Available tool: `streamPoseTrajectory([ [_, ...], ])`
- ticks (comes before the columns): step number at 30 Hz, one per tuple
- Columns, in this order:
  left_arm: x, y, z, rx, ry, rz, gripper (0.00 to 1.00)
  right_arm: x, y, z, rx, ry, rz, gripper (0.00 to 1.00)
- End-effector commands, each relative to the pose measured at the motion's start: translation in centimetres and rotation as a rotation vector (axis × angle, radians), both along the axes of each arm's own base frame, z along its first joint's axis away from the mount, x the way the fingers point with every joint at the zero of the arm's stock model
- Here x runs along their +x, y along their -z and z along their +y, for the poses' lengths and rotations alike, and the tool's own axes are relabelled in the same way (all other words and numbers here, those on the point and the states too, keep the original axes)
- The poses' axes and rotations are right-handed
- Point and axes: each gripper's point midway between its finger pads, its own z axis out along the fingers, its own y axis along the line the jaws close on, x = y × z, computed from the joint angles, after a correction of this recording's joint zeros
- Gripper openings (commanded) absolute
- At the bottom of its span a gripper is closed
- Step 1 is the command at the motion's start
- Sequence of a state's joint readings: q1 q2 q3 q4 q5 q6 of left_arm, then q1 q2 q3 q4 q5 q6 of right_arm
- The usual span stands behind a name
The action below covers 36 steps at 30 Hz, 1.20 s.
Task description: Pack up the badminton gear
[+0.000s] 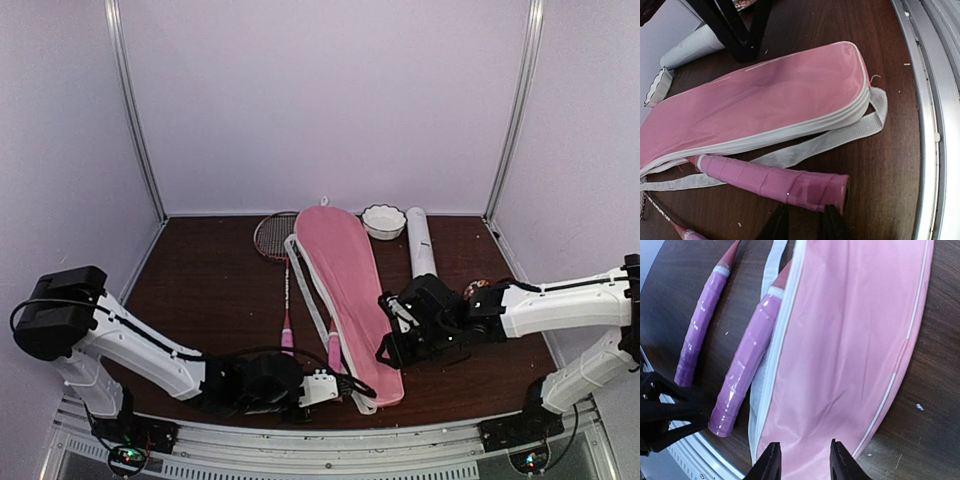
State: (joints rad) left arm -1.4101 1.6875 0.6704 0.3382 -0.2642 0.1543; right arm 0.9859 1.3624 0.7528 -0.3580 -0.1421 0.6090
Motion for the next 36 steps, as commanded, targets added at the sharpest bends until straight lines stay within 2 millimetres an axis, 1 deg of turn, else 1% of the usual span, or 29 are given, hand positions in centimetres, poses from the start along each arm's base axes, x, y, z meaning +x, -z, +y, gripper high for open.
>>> streamPoseTrajectory([
  [1,0.7,-2.4,0.4,-0.101,-0.028,-0.04,0.29,-1.0,-0.5,1.3,-0.071,-0.022,-0.046,0.35],
  [3,0.7,-3.0,1.3,-0.123,-0.041,-0.048,0.32,-1.0,-0.3,2.2,-0.095,-0.022,-0.055,0.35],
  [4,0.8,-3.2,1.8,-0.133,-0.055,-0.051,0.33,-0.9,-0.6,3.0,-0.1,-0.022,-0.067,0.35],
  [5,0.9,-3.4,2.3,-0.144,-0.068,-0.053,0.34,-0.8,-0.2,3.1,-0.126,-0.015,-0.069,0.35],
  [6,0.9,-3.7,2.8,-0.158,-0.081,-0.056,0.35,-0.7,-0.4,3.8,-0.135,-0.013,-0.075,0.35],
  [7,1.0,-3.9,3.3,-0.172,-0.092,-0.059,0.37,-0.6,-0.1,4.2,-0.155,-0.009,-0.073,0.36],
  [9,1.1,-4.4,4.1,-0.198,-0.117,-0.07,0.38,-0.3,0.6,4.8,-0.192,0.001,-0.071,0.35],
  [12,1.3,-4.7,4.9,-0.212,-0.143,-0.087,0.38,-0.3,1.4,5.5,-0.254,-0.003,-0.081,0.32],
  [15,1.4,-5.1,5.4,-0.227,-0.161,-0.098,0.38,-0.9,1.9,6.0,-0.307,-0.023,-0.079,0.31],
  [21,1.5,-5.2,6.0,-0.255,-0.18,-0.105,0.39,-1.6,3.2,6.0,-0.425,-0.038,-0.094,0.32],
  [30,1.2,-4.9,6.0,-0.247,-0.171,-0.114,0.39,-1.8,3.5,5.5,-0.493,-0.011,-0.114,0.31],
  [33,1.2,-5.0,6.0,-0.249,-0.169,-0.117,0.39,-1.9,4.4,5.1,-0.518,-0.009,-0.105,0.29],
  [36,1.2,-5.0,6.0,-0.253,-0.171,-0.12,0.39,-2.4,5.2,5.4,-0.5,-0.019,-0.079,0.26],
])
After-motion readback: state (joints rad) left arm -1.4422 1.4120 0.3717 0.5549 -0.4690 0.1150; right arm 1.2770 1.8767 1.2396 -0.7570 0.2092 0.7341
